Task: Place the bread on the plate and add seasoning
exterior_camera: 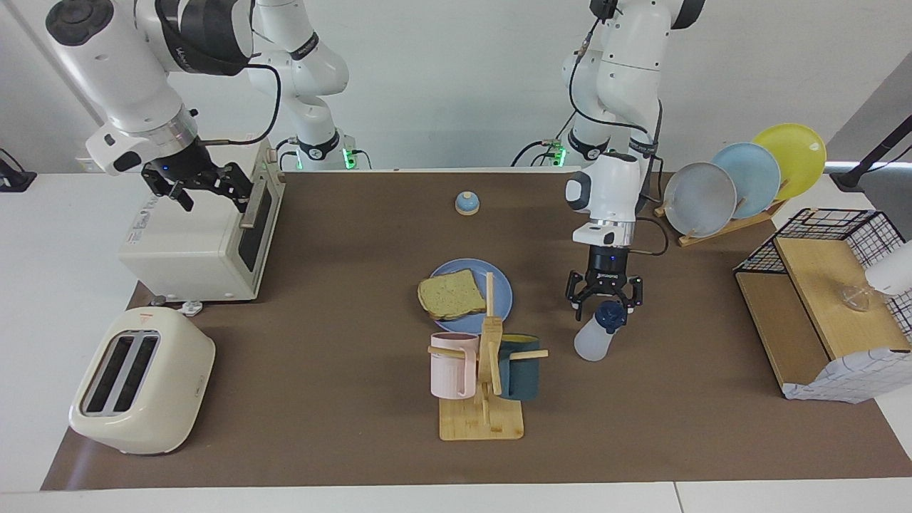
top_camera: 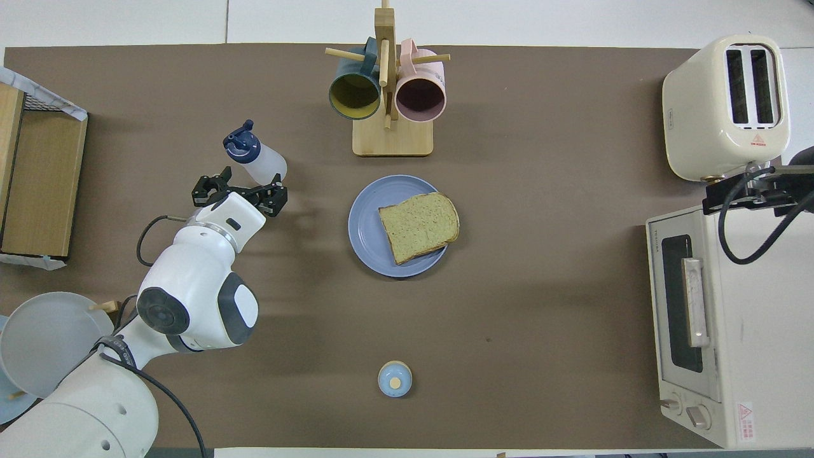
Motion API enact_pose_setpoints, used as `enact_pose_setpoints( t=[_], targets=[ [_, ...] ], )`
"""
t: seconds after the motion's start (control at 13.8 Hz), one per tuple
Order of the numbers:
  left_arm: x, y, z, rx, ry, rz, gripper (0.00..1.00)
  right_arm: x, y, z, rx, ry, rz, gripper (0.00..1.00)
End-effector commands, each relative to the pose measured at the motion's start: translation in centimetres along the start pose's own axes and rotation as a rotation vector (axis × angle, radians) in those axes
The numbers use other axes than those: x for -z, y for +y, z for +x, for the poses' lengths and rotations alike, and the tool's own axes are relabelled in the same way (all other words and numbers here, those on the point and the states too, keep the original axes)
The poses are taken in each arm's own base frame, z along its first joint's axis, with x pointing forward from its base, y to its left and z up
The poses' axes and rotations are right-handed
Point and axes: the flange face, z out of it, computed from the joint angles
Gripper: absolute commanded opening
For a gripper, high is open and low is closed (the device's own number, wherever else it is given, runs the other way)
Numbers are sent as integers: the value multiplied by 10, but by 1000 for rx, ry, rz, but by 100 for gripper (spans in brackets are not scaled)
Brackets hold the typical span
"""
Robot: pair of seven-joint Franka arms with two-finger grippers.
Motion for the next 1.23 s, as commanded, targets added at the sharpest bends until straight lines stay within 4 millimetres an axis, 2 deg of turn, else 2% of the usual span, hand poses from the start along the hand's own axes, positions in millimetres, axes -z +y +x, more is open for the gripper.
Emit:
enact_pose_setpoints(
  t=[0.0,0.43,0.72,1.16],
  targets=[
    [36,-2,-3,8,-19,-23,100,2,3,-4,18,-2,-10,100],
    [101,10,35,22,-118,-166,100,2,3,-4,18,-2,-10,100],
    [129,9,52,28,-170,-223,100,2,3,-4,18,-2,-10,100],
    [154,-19,100,53,-302,-292,100,2,3,-4,18,-2,-10,100]
  ],
)
